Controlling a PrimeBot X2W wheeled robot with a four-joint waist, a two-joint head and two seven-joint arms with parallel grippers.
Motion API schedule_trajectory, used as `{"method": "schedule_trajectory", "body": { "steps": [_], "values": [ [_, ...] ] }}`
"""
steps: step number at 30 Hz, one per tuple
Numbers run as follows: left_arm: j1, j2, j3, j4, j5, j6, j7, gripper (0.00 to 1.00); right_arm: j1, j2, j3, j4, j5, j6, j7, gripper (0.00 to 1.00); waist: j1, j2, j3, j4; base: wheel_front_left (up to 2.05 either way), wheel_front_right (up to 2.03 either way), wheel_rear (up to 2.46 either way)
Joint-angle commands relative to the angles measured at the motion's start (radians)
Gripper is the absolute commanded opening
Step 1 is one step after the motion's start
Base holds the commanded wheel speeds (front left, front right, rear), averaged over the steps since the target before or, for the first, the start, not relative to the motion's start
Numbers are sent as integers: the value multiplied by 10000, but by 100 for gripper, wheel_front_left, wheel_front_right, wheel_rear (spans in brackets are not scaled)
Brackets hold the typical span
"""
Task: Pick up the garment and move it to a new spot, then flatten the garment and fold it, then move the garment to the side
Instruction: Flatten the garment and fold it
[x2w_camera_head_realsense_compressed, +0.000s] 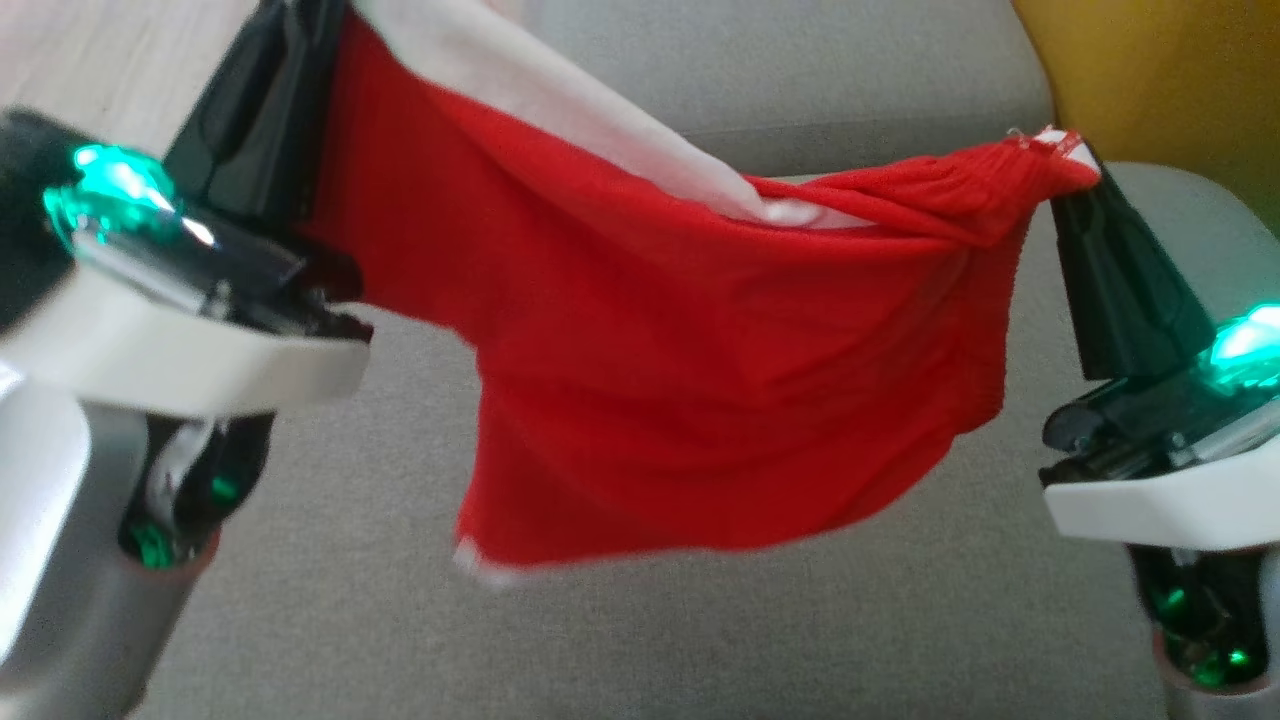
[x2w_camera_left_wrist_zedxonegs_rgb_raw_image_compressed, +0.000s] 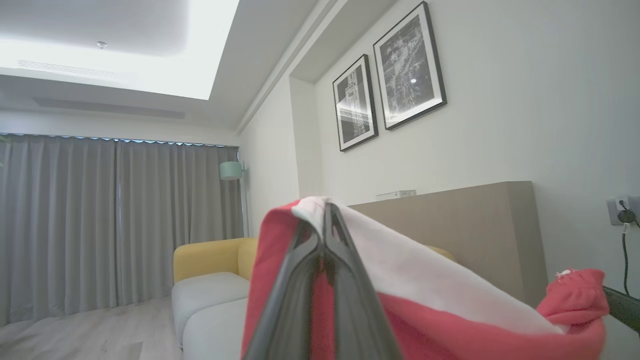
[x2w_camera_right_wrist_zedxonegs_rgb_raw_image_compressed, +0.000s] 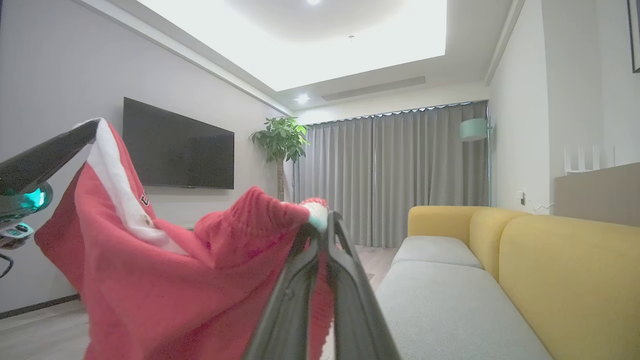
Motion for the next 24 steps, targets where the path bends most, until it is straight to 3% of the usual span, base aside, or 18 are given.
{"method": "schedule_trajectory", "body": {
  "steps": [1,7,12,17,18,24],
  "values": [
    [-713,384,522,-73,-72,-79,184,0,-489,-46,54,-436,53,75,286,0,2,0,114,-81,0,0,0],
    [-1792,157,184,1312,-370,-462,744,0,-1377,-6,98,-68,105,75,1388,0,2,0,936,-347,0,0,0],
    [-3385,121,414,2850,-229,-731,719,0,-3289,132,470,1674,505,75,1669,0,2,0,2356,-712,0,0,0],
    [-5323,24,602,4425,312,-1099,33,0,-6158,666,197,4223,159,75,731,0,2,0,3518,-949,0,0,0],
    [-5323,24,602,4425,312,-1099,33,0,-6158,666,197,4223,159,75,731,0,2,0,3518,-949,0,0,0],
    [-6471,-635,721,5667,386,-1301,-1129,0,-8393,1031,291,6659,-1416,75,-870,0,2,0,4592,-793,0,0,0]
  ]
}}
